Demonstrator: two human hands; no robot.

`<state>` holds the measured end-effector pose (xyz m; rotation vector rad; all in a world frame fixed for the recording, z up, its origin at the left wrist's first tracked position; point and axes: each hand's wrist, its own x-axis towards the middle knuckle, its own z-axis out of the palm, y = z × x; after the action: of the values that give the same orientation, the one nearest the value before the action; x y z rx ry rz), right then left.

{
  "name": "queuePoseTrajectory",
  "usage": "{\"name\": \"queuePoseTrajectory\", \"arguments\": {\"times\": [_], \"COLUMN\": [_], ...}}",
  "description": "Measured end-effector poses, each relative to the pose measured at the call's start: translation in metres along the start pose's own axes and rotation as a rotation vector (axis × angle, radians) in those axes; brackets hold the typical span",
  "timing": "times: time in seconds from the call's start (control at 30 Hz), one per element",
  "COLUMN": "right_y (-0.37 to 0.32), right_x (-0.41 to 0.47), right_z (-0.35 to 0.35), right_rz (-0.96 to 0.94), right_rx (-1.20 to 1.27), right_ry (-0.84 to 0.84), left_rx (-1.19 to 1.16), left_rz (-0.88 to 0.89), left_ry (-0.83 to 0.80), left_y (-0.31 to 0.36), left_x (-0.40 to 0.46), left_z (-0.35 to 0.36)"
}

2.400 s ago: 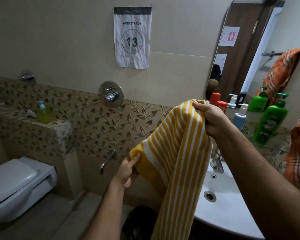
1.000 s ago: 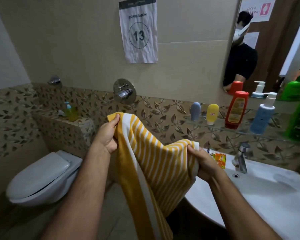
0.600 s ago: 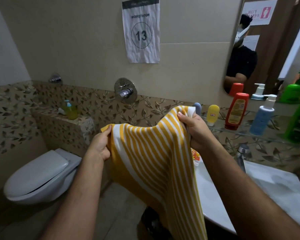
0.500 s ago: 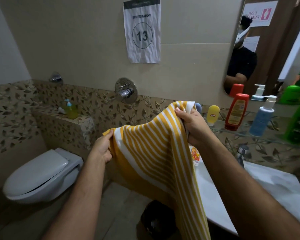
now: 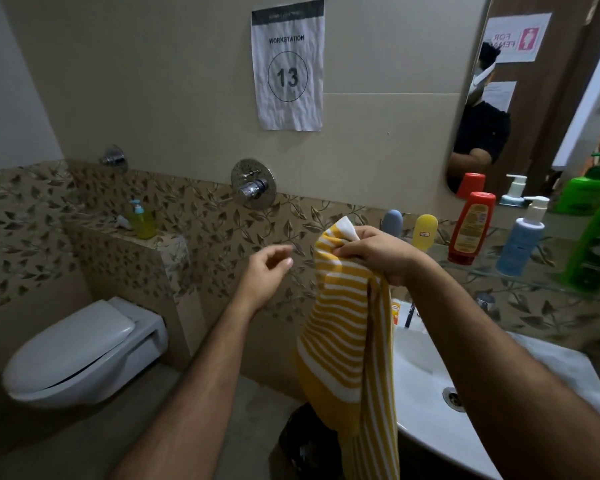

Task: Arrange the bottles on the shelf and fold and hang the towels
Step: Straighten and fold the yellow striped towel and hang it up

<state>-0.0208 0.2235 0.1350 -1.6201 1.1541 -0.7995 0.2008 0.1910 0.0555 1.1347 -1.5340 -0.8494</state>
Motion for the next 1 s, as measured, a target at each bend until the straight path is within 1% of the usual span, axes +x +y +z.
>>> {"name": "queuePoseTrajectory", "arguments": {"times": [0.07,0.1,0.13,0.2,0.27,0.33,0.43,0.6,0.7,0.8,0.87,0.9,1.0], "right_y": [-0.001,-0.002,-0.003,-0.004,-0.005,-0.006,-0.007,-0.008,-0.008,-0.010,-0.010,-0.010,-0.009], "right_x": [-0.001,-0.002,-0.003,-0.006,-0.009,-0.011,-0.015,-0.018,-0.021,-0.025,-0.028,-0.030,-0.031], "right_z": [0.001,0.001,0.002,0.002,0.001,-0.001,-0.005,-0.009,-0.011,-0.016,-0.022,-0.025,-0.032], "right_rz": [0.021,0.027,0.028,0.021,0.008,-0.003,-0.016,-0.001,-0.022,-0.059,-0.095,-0.112,-0.155], "right_rx": [-0.093,-0.109,-0.113,-0.142,-0.190,-0.197,-0.185,-0.214,-0.228,-0.221,-0.190,-0.169,-0.075], "right_ry": [-0.071,-0.114,-0.160,-0.229,-0.257,-0.250,-0.267,-0.310,-0.321,-0.314,-0.300,-0.281,-0.222], "left_rx": [-0.160,-0.213,-0.253,-0.251,-0.169,-0.118,-0.119,-0.073,-0.031,-0.027,-0.096,-0.170,-0.490], "left_rz": [0.183,0.227,0.235,0.210,0.164,0.114,0.064,0.063,0.048,-0.018,-0.094,-0.130,-0.208], "left_ry": [-0.096,-0.162,-0.228,-0.349,-0.464,-0.539,-0.565,-0.670,-0.695,-0.713,-0.691,-0.673,-0.594], "left_y": [0.034,0.048,0.060,0.074,0.077,0.075,0.066,0.062,0.056,0.044,0.033,0.026,0.009], "left_x": [0.004,0.006,0.008,0.011,0.014,0.017,0.017,0.015,0.016,0.018,0.019,0.018,0.013], "left_z": [0.006,0.008,0.008,0.009,0.010,0.012,0.014,0.006,0.000,-0.011,-0.020,-0.023,-0.023]}}
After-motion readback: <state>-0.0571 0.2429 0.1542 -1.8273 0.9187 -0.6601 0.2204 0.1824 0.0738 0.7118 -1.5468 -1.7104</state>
